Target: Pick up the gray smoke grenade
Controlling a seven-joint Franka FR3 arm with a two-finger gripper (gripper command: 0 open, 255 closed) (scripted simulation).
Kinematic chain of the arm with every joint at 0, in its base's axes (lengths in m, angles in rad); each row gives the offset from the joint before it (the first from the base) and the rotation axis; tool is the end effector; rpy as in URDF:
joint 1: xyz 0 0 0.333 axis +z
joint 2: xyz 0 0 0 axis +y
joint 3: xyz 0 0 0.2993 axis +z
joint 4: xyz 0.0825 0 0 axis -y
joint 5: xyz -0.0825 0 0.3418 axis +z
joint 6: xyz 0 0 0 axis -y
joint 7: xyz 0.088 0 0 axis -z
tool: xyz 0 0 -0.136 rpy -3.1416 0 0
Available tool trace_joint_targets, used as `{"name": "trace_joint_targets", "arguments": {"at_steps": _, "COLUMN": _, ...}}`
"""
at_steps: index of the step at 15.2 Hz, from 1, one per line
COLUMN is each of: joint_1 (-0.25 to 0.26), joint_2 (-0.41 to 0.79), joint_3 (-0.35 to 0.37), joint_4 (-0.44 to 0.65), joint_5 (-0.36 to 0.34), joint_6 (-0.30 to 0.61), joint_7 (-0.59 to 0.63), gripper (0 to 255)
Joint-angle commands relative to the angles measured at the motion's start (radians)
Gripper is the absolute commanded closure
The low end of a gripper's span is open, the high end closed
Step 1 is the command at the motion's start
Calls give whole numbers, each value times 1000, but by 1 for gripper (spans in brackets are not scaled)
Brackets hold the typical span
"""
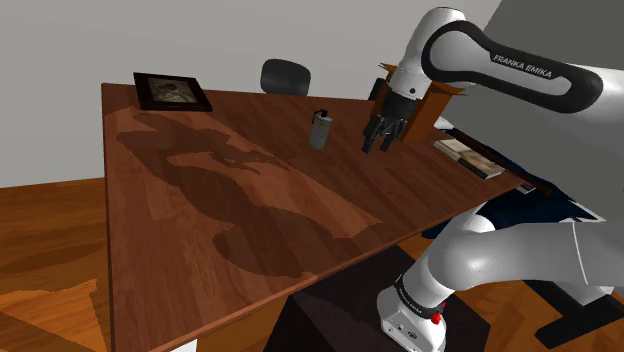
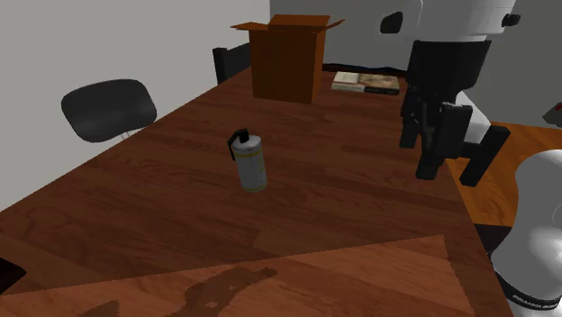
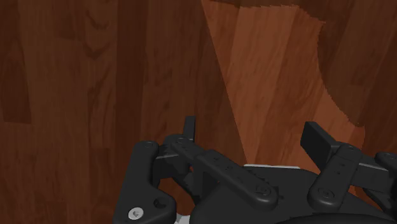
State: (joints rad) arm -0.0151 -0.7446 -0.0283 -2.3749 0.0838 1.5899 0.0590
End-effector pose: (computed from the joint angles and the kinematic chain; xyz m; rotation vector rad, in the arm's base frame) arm 0.2865 -0.0029 0.5322 -3.0349 0.1486 0.0636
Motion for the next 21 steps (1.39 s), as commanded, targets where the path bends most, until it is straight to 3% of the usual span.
{"name": "trace_joint_targets", "arguments": {"at_steps": 1, "joint_1": 0, "joint_2": 0, "joint_3": 0, "joint_4": 0, "joint_5": 0, "joint_6": 0, "joint_7": 0, "gripper": 0}}
{"name": "trace_joint_targets", "arguments": {"at_steps": 11, "joint_1": -16, "joint_2": 380, "joint_3": -66, "joint_4": 248, "joint_5": -71, "joint_6": 123, "joint_7": -123, "gripper": 0}}
{"name": "trace_joint_targets", "arguments": {"at_steps": 21, "joint_1": -35, "joint_2": 771, "joint_3": -109, "joint_4": 626, "joint_5": -90, "joint_6": 135, "joint_7": -231, "gripper": 0}}
